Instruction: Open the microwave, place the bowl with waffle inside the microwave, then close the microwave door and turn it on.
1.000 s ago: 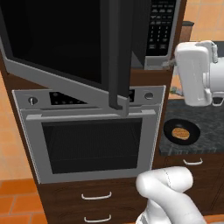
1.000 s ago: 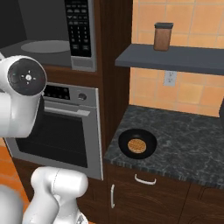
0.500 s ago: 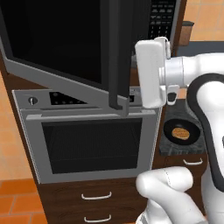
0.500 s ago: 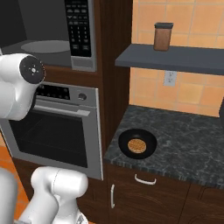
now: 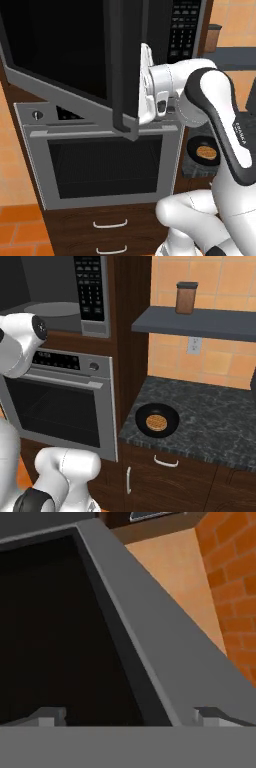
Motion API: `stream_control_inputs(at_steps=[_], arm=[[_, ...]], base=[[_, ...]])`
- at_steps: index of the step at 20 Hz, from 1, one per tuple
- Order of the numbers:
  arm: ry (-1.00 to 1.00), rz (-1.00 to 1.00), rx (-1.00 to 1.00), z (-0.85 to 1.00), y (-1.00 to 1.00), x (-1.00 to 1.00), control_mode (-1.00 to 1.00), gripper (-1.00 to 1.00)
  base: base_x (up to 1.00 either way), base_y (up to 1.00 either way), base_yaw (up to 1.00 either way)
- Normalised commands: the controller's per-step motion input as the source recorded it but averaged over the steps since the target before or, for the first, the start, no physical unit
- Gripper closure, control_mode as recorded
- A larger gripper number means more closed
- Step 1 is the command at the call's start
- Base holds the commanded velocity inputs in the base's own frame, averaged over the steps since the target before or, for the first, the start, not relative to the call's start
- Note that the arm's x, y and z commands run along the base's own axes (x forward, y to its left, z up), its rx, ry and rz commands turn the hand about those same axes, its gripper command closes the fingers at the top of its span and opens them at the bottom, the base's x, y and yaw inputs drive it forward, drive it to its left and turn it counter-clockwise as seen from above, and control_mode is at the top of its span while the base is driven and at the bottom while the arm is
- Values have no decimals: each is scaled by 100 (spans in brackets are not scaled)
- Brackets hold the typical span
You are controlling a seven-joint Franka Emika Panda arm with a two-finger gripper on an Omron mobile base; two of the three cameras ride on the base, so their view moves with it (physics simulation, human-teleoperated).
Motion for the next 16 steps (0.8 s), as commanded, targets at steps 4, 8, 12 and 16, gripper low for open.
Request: stream_control_inputs(at_steps=[4,8,12,16], arm=[[6,34,4,0,84,-41,-100,-100],[0,28,0,0,81,-61,-100,-100],[-3,4,11,0,-69,-2,-100,-100],[-11,-4,6,0,-100,12,-100,-100]], base=[[0,0,0],[0,0,0],[0,0,0],[0,0,0]])
